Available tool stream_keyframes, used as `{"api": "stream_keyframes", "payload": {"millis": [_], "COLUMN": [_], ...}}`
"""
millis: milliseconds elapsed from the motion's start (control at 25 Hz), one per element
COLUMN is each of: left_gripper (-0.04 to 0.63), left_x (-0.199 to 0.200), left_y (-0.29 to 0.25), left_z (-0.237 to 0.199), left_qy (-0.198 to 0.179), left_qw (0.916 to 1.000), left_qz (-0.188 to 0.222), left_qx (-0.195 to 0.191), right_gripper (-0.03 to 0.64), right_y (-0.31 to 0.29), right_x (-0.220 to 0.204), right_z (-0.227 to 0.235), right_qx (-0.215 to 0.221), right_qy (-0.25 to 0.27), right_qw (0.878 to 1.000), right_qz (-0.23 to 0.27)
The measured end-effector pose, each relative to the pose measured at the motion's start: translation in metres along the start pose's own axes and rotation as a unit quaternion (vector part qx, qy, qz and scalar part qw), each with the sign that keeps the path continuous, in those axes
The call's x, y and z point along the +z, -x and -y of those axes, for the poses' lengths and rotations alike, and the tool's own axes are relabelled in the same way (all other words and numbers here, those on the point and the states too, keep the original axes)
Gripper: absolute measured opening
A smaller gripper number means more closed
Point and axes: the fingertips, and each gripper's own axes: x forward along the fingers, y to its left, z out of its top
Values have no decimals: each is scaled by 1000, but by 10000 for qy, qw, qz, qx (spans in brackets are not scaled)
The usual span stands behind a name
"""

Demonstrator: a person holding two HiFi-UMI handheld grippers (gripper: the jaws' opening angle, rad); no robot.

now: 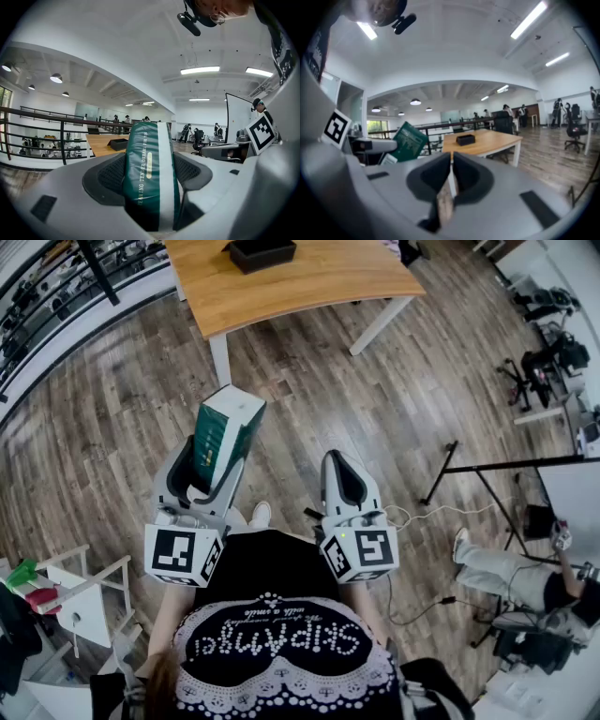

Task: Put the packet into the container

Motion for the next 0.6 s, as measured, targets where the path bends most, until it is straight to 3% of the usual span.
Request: {"api": "stream_keyframes", "payload": {"millis": [600], "left_gripper": [345], "left_x": [2], "left_y": [-6], "left_z": [12], "left_qy": [-5], "left_qw": [10000], "left_qz": [0], "left_qx": [-11], "right_gripper": [40], "right_y": [3], "right_x": [1], "right_z": [9], "right_qx": [67], "right_qy": [13], "right_qw": [10000], "right_qz": [-11]}}
